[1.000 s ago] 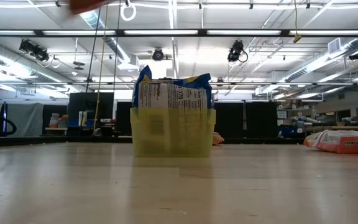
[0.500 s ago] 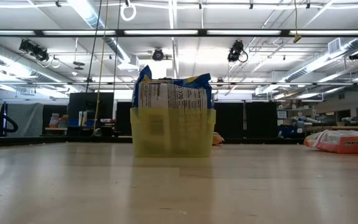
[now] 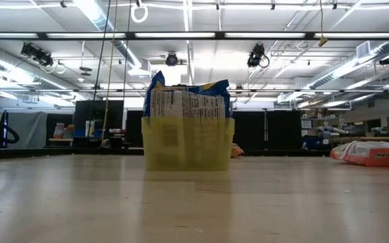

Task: Sort Maruchan noodles
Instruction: Put the orange noodle pack into the green bin

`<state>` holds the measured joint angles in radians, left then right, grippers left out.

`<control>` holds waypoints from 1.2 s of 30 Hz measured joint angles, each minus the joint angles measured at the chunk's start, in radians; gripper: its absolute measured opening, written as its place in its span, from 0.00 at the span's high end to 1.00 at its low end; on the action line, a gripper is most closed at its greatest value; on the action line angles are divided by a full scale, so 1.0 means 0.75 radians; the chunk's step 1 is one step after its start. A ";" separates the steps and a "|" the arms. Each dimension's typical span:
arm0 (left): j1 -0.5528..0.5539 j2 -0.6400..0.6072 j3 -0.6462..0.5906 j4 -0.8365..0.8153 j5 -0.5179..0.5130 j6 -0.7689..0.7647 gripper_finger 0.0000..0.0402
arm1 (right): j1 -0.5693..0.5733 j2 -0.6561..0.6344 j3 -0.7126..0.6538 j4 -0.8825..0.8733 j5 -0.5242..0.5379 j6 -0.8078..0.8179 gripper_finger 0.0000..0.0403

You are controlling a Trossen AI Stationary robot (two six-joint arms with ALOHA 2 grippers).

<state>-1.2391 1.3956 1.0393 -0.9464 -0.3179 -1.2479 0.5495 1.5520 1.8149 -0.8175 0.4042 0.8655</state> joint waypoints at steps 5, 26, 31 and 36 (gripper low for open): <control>-0.046 -0.002 -0.022 0.010 0.084 -0.007 0.64 | 0.000 0.000 0.000 0.000 0.049 0.030 0.71; -0.111 0.138 -0.023 0.289 0.221 -0.101 0.48 | 0.000 0.000 0.000 -0.010 0.080 -0.012 0.71; -0.100 0.134 -0.024 0.297 0.304 -0.100 0.48 | -0.007 0.000 0.000 -0.011 0.094 -0.048 0.71; -0.066 0.100 -0.024 0.289 0.369 -0.093 0.48 | -0.011 0.000 0.000 -0.012 0.093 -0.051 0.71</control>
<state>-1.2884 1.4709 1.0214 -0.7294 -0.0410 -1.3174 0.5411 1.5520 1.8149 -0.8266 0.4738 0.8269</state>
